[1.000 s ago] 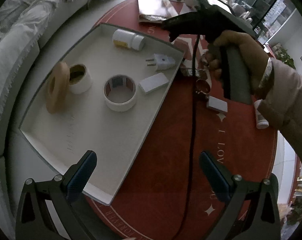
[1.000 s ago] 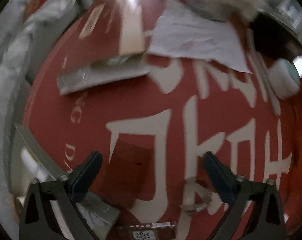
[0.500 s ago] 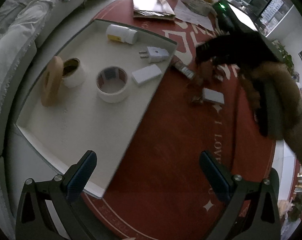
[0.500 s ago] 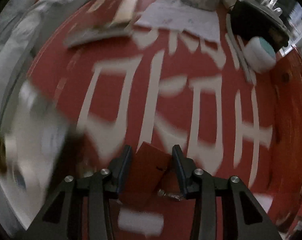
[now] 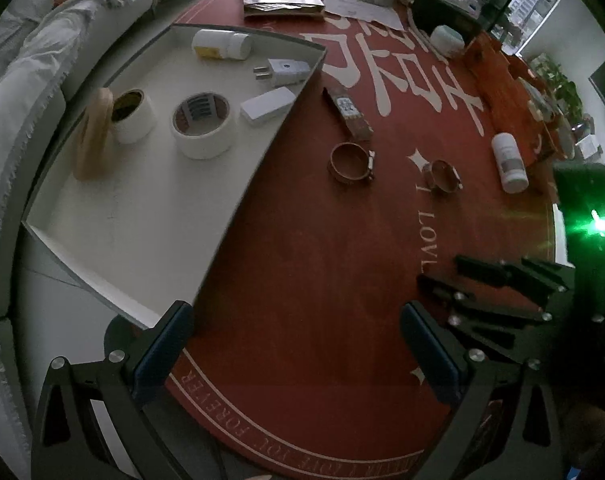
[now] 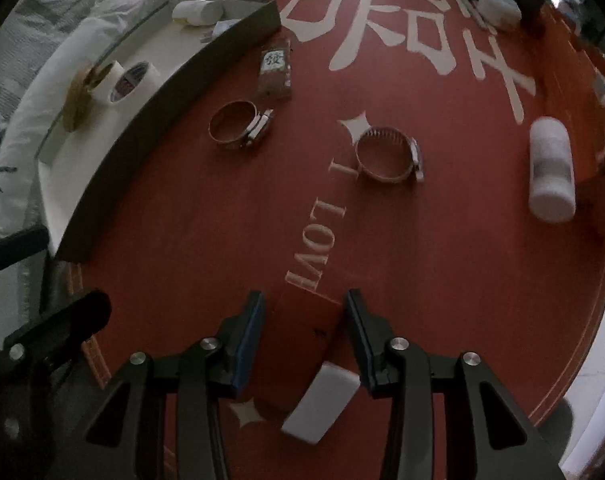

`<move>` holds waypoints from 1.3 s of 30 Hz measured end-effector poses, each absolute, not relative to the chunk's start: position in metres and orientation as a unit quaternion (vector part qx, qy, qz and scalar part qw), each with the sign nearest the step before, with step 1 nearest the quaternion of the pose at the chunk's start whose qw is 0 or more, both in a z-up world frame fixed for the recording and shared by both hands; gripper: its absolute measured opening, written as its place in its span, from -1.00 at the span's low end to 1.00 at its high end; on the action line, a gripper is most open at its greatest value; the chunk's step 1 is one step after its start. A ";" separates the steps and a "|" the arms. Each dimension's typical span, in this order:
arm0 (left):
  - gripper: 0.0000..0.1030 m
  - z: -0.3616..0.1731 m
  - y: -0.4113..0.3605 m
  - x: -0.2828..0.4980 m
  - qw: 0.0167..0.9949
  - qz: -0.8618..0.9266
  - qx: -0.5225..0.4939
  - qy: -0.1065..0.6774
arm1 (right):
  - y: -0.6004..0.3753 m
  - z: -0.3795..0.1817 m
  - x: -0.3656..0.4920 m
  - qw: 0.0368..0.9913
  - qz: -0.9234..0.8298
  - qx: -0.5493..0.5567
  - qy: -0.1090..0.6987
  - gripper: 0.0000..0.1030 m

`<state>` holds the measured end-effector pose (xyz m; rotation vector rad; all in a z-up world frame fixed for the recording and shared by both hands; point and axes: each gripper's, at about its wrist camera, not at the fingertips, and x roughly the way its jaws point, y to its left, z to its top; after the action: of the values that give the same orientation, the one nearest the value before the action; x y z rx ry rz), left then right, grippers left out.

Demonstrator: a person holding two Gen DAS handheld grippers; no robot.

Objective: Organize rigid objects
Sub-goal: 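Move both tools over the rug toward the metal hose clamps, then grasp the white pill bottle with the right tool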

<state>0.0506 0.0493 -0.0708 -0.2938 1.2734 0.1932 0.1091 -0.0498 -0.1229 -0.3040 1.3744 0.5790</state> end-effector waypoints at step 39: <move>1.00 -0.055 0.015 0.071 0.814 0.053 -0.076 0.574 | -0.210 -0.091 0.225 0.815 0.027 0.045 0.577 0.28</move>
<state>0.0714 0.0147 -0.0551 -0.1627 1.2252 0.1132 0.2248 -0.2097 -0.0913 0.0959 1.2302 0.0575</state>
